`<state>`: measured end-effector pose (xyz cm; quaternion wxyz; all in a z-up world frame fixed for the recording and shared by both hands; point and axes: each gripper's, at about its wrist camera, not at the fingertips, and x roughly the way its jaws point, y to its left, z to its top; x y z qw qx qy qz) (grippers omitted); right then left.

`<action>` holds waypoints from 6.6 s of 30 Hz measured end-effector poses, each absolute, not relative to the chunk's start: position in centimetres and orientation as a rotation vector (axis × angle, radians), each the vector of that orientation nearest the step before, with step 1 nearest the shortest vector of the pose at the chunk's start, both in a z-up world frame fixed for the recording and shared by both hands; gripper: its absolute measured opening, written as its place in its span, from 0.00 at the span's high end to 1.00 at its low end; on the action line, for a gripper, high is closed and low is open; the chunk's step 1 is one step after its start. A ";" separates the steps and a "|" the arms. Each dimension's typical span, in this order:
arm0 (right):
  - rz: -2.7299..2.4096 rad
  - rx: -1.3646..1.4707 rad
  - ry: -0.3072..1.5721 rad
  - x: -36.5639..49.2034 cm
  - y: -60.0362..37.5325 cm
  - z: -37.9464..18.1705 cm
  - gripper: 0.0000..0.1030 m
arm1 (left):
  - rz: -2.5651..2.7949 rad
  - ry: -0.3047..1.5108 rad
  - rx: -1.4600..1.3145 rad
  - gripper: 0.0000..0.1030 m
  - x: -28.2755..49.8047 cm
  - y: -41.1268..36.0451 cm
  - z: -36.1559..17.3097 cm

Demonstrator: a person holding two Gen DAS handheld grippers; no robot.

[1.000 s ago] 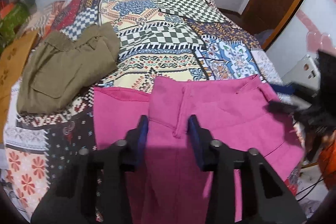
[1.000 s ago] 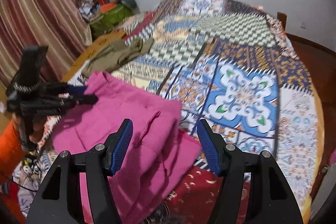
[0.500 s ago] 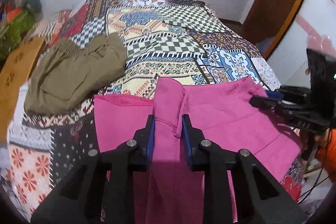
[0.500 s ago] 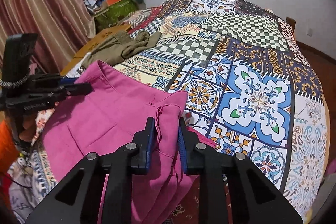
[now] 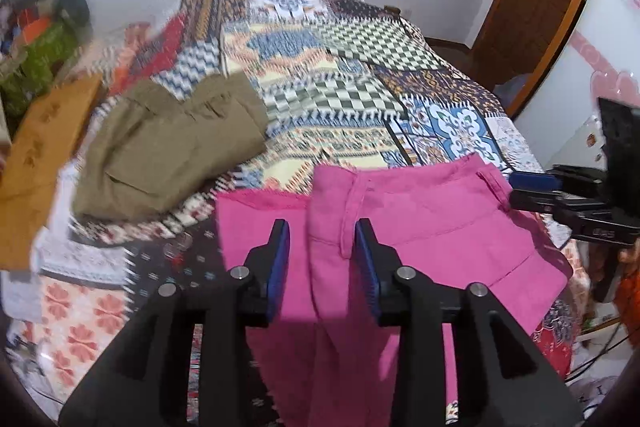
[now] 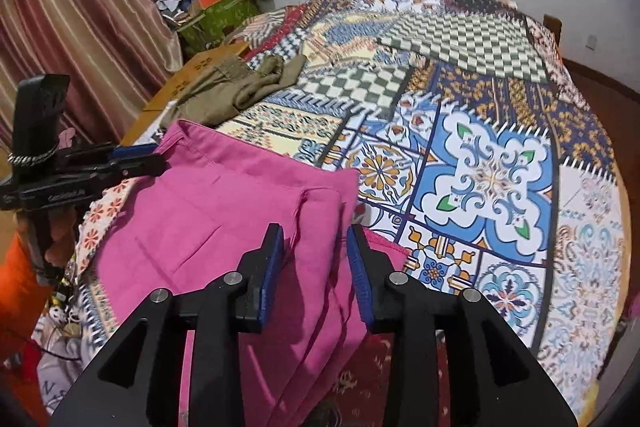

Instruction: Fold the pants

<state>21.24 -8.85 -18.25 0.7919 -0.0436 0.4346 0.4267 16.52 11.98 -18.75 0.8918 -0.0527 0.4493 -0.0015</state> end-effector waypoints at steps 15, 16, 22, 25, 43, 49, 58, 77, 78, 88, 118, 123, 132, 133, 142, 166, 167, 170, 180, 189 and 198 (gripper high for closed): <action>1.079 -0.262 0.968 15.7 -4.4 -19.6 0.63 | -0.144 1.017 -0.067 0.65 12.4 7.2 -21.1; 1.078 -0.269 0.963 15.6 -4.7 -19.7 0.63 | -0.143 1.011 -0.069 0.65 12.1 7.3 -21.1; 1.037 -0.295 0.962 15.2 -6.8 -19.3 0.63 | -0.101 1.035 -0.020 0.65 9.9 9.1 -20.7; 1.005 -0.287 0.965 15.1 -7.9 -19.5 0.61 | -0.029 1.086 0.029 0.65 9.0 10.2 -22.1; 0.863 -0.224 0.917 15.0 -11.1 -17.0 0.57 | 0.065 0.981 -0.069 0.49 7.6 13.4 -19.6; 0.805 -0.153 0.937 16.3 -11.8 -17.2 0.47 | 0.005 0.964 -0.124 0.32 9.8 12.0 -19.5; 0.788 -0.103 1.019 18.0 -11.1 -20.2 0.47 | 0.027 1.022 -0.202 0.28 12.3 12.7 -22.3; 0.829 0.026 1.112 20.7 -11.0 -22.8 0.35 | -0.019 1.034 -0.287 0.23 15.0 13.1 -23.5; 0.834 0.042 1.123 20.7 -11.1 -22.8 0.35 | -0.026 1.034 -0.302 0.23 15.0 13.2 -23.5; 0.895 0.037 1.126 19.7 -9.8 -22.3 0.32 | -0.107 1.032 -0.282 0.31 13.9 11.4 -22.3; 0.938 0.059 0.953 19.7 -8.6 -17.3 0.88 | -0.042 0.959 -0.192 0.83 14.9 10.9 -18.6; 0.942 0.031 0.897 19.0 -7.9 -15.1 0.88 | -0.045 0.908 -0.222 0.83 13.9 11.9 -16.3; 0.962 -0.007 0.807 18.5 -5.8 -10.9 0.88 | -0.006 0.825 -0.202 0.83 12.5 13.7 -12.1; 0.965 -0.006 0.802 18.5 -5.6 -10.6 0.88 | 0.000 0.819 -0.200 0.83 12.4 13.9 -11.7; 1.011 -0.023 0.737 18.9 -2.1 -7.7 0.88 | 0.075 0.761 -0.192 0.83 11.9 17.3 -8.4; 1.075 -0.016 0.696 26.4 10.3 -7.3 0.88 | 0.204 0.713 -0.203 0.83 18.2 29.5 -7.3; 1.075 -0.018 0.701 26.6 10.6 -7.5 0.88 | 0.203 0.721 -0.206 0.83 18.7 30.0 -7.7; 1.070 -0.022 0.732 28.0 12.0 -8.9 0.88 | 0.203 0.751 -0.221 0.83 20.5 31.6 -9.8; 1.043 -0.041 0.871 31.8 15.0 -14.9 0.88 | 0.177 0.882 -0.266 0.83 25.4 34.6 -17.3; 1.021 -0.075 0.967 33.1 16.1 -18.4 0.88 | 0.153 0.976 -0.294 0.82 27.5 35.6 -22.0; 0.988 -0.121 1.014 33.7 16.6 -20.5 0.80 | 0.187 0.980 -0.258 0.58 27.0 36.1 -23.9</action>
